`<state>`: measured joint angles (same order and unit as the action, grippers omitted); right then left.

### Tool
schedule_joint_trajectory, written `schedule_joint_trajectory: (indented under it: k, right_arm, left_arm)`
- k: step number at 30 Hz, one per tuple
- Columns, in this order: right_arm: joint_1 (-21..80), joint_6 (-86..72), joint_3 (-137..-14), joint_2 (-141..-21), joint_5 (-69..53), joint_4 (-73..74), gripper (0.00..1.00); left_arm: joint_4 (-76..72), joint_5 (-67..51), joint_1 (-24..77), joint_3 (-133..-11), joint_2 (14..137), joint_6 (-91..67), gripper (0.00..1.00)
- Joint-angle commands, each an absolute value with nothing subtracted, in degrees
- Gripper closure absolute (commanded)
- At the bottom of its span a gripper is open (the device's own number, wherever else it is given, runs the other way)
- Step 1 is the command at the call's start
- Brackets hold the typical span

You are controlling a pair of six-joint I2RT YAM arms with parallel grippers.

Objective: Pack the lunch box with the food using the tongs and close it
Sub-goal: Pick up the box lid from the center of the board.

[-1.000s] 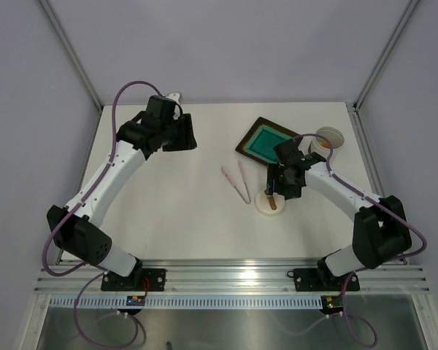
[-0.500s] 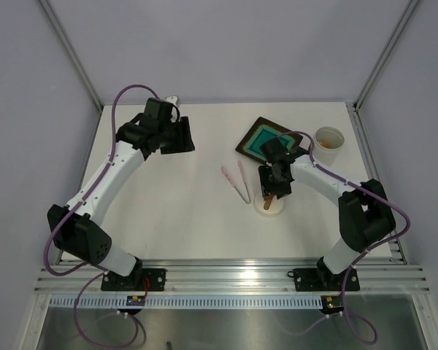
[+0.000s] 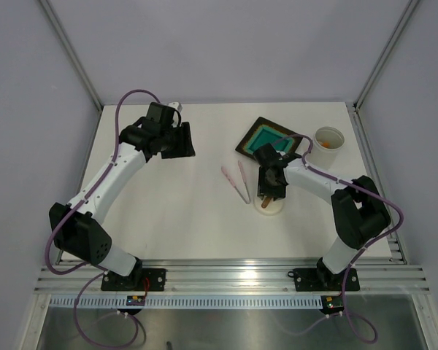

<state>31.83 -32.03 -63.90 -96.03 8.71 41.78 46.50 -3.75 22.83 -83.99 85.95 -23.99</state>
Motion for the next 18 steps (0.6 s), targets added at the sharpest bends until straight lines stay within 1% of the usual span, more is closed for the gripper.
schedule_joint_trajectory:
  k: [1, 7, 10, 11, 14, 17, 18]
  right_arm:
    - [32.8, -36.3, -63.1, -96.8, 13.9, 38.1, 0.48]
    - [32.9, -33.8, -61.9, -98.2, 14.9, 32.4, 0.48]
    - [32.8, -32.7, -61.9, -99.3, 15.6, 30.6, 0.52]
    - [32.8, -32.3, -62.0, -99.6, 15.6, 30.3, 0.55]
    - [32.8, -32.2, -62.5, -100.5, 15.4, 30.5, 0.61]
    - [32.8, -32.1, -62.2, -100.2, 15.4, 30.4, 0.71]
    - [32.8, -31.9, -62.3, -99.8, 15.6, 30.5, 0.77]
  left_arm:
    - [44.0, -5.4, 22.9, -83.5, 84.3, -23.6, 0.46]
    - [43.9, -5.4, 22.9, -83.1, 84.1, -23.5, 0.46]
    - [43.8, -5.5, 22.9, -83.0, 84.0, -23.5, 0.46]
    - [43.8, -5.5, 22.9, -82.8, 84.0, -23.5, 0.46]
    - [43.9, -5.5, 22.9, -82.7, 83.9, -23.4, 0.46]
    - [43.9, -5.4, 22.9, -82.7, 83.9, -23.2, 0.46]
    - [43.9, -5.4, 22.9, -82.7, 84.0, -23.3, 0.46]
